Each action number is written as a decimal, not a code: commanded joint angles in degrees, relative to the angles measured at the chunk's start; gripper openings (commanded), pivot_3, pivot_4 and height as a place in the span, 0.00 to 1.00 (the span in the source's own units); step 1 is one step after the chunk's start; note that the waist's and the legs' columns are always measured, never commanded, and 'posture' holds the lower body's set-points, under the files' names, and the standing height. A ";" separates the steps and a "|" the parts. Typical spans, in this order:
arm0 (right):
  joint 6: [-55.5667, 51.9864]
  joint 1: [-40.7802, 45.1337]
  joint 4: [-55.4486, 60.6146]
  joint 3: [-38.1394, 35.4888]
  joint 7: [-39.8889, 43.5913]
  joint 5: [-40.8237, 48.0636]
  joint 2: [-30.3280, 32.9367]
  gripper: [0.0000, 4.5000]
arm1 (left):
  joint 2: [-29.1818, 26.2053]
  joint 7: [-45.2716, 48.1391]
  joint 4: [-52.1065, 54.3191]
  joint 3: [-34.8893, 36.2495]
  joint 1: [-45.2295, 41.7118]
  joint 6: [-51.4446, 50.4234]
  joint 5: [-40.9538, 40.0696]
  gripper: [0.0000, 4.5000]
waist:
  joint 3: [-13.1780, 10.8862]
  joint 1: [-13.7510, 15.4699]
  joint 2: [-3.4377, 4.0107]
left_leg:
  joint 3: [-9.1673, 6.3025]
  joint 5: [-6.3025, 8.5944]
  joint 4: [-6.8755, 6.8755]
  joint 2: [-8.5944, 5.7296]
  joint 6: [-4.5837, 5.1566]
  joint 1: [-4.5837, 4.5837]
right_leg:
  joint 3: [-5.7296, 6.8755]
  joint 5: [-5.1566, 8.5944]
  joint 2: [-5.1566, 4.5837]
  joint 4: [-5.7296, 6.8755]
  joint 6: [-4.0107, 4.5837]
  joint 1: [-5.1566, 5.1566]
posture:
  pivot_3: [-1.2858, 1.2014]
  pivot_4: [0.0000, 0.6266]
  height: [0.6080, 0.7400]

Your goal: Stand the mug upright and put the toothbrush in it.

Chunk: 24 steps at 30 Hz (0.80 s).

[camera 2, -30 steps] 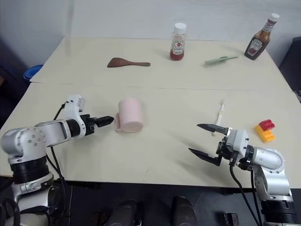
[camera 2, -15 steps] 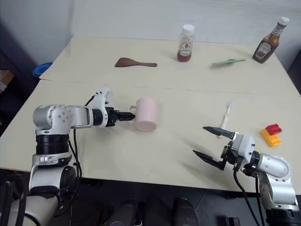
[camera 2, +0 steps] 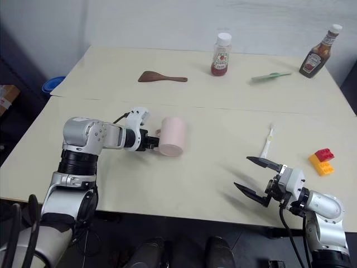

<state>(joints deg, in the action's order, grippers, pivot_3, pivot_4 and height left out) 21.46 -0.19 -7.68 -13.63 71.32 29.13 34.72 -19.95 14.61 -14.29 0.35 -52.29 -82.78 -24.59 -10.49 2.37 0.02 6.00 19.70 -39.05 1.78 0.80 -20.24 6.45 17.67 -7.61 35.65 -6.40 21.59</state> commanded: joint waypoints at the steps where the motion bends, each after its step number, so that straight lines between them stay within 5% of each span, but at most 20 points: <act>1: 1.34 0.10 -0.02 -1.68 0.48 1.39 0.05 1.00 | 1.39 0.74 -1.35 0.37 2.98 -1.43 0.30 0.01 | 0.00 -0.08 0.00 | 0.00 0.00 0.00 0.00 0.00 0.00 | 0.00 0.00 0.00 0.00 0.00 0.00 | 0.52 0.24 1.00; 8: 0.75 -1.77 1.85 -3.47 -0.68 1.42 1.35 1.00 | 5.11 8.21 6.82 7.49 7.24 24.72 -2.24 0.01 | -0.07 -0.17 -0.11 | -0.09 0.00 -0.05 0.03 0.00 -0.10 | 0.01 0.00 -0.02 -0.04 0.00 0.02 | 0.52 0.24 1.00; 12: -1.17 -5.10 5.94 -5.58 -2.96 1.71 2.40 1.00 | 11.22 16.16 7.70 4.87 12.68 63.47 3.89 0.01 | -0.11 -0.16 -0.16 | -0.16 0.03 -0.04 0.02 -0.02 -0.29 | 0.02 0.00 -0.06 -0.17 0.00 0.09 | 0.52 0.24 1.00; 18: -4.68 -10.81 14.18 -8.31 -6.69 2.45 3.03 1.00 | 16.66 24.87 -11.67 -2.31 15.53 103.24 13.59 0.01 | -0.07 -0.10 -0.11 | 0.01 0.11 0.00 -0.10 0.05 -0.23 | 0.22 -0.02 0.03 -0.56 -0.03 0.07 | 0.52 0.24 1.00; 24: -8.01 -12.11 19.70 -8.44 -10.44 2.08 3.02 1.00 | 19.41 19.80 -32.99 -3.08 13.28 120.27 20.02 0.01 | -0.12 -0.75 -0.20 | 0.04 0.21 -0.03 0.04 0.25 -0.25 | 0.23 -0.08 -0.08 -0.59 -0.12 0.09 | 0.52 0.24 1.00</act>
<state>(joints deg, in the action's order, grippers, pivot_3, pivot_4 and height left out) 14.13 -12.15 9.04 -20.68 62.24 30.40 37.19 -0.87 36.16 -44.47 -2.38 -38.27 32.66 -6.24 -10.61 1.62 -0.17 6.05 19.93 -39.07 1.82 1.08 -20.49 6.68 17.59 -7.72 35.04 -6.52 21.70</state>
